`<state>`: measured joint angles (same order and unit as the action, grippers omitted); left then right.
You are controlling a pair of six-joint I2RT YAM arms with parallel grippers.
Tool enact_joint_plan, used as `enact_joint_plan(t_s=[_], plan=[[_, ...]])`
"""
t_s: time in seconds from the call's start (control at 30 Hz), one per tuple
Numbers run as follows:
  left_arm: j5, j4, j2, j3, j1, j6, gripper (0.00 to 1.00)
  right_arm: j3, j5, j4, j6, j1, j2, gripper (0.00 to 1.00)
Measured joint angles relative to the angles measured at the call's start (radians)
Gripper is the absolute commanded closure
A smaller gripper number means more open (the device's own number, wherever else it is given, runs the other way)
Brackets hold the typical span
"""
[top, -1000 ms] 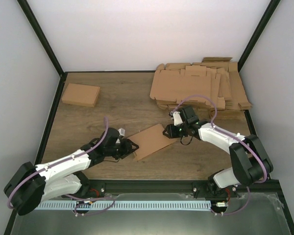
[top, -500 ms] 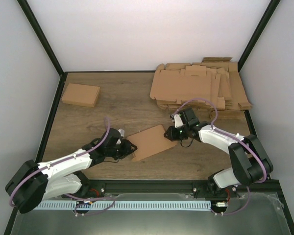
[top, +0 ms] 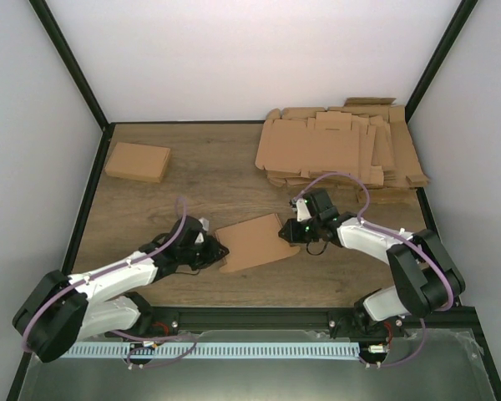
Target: Fold the paper box
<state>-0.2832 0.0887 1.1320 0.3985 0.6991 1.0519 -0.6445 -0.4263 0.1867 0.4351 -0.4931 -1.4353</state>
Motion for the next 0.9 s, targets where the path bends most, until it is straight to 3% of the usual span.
enact_joint_plan(t_s=[0.47,0.6,0.67,0.7,0.9], plan=[[-0.101,-0.098,0.033,-0.048,-0.016,0.1,0.84,0.0,0.017,0.006,0.001,-0.001,0.006,0.85],[-0.079,-0.041,0.043,-0.011,-0.015,0.053,0.73,0.0,0.027,0.007,0.004,-0.002,0.011,0.7],[-0.032,0.032,0.044,0.038,-0.013,0.002,0.56,0.0,0.027,0.007,0.003,-0.007,0.016,0.6],[-0.012,0.058,0.043,0.059,-0.012,-0.026,0.52,0.0,0.031,0.008,0.006,-0.009,0.021,0.59],[0.043,0.154,0.007,0.107,-0.012,-0.089,0.47,-0.002,0.081,0.072,-0.011,-0.015,0.072,0.53]])
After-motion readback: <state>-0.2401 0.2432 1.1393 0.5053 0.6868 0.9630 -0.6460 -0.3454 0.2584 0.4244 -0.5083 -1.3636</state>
